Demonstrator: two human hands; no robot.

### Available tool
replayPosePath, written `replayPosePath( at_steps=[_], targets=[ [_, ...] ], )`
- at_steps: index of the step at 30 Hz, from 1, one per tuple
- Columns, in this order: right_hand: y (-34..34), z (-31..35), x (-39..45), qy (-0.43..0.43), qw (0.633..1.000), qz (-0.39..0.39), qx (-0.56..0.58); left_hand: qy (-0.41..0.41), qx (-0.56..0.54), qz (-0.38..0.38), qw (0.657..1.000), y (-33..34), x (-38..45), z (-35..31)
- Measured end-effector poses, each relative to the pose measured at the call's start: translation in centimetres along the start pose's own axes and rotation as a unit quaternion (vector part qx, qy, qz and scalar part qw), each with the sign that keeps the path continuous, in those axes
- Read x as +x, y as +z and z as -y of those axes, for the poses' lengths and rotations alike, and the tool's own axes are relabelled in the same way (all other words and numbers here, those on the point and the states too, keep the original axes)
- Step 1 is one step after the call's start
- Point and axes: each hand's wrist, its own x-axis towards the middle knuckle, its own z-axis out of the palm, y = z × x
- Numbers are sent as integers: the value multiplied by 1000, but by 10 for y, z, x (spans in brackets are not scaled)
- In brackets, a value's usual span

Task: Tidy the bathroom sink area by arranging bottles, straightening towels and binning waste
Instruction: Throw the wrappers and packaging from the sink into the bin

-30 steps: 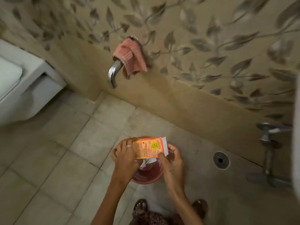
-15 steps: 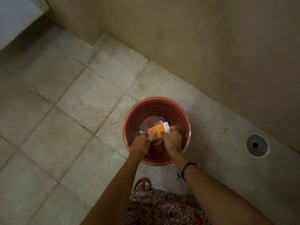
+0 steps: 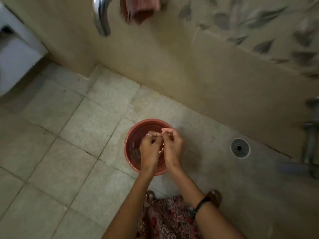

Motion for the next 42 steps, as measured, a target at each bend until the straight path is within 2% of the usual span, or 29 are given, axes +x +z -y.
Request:
replayPosePath(
  at_steps=[6,11,15,18,20,25,28,30,34,37,40,42],
  targets=[
    [-95,199,-47,-103,972,-44,207,138,-129,70,980,10,-97,-192],
    [-197,308,-63,-198,940,-134,242,276,-161,207,925,61,-158,-311],
    [-283,330,-66,-221,929,-264,133,329,-97,265,901,118,-184,-350],
    [-348,315,-61,-166,909,-375,71,343,-45,264,900,157,-189,-357],
    [-379,305,-53,-110,907,-402,51,381,22,242,892,180,-186,-361],
    [-405,289,-24,-15,943,-333,13,421,158,150,880,220,-175,-368],
    [-409,286,-10,-2,945,-318,82,416,198,119,880,232,-175,-366],
    [-410,286,-7,-14,938,-307,163,405,191,127,885,235,-178,-364],
    [-406,291,-12,-46,924,-291,244,354,118,187,909,231,-184,-361],
    [-396,302,-27,-83,916,-264,290,272,-12,238,932,217,-190,-360],
    [-372,314,-51,-115,907,-230,333,237,-142,211,938,192,-198,-356],
    [-348,316,-68,-129,907,-197,348,210,-227,198,930,166,-199,-352]
  ],
)
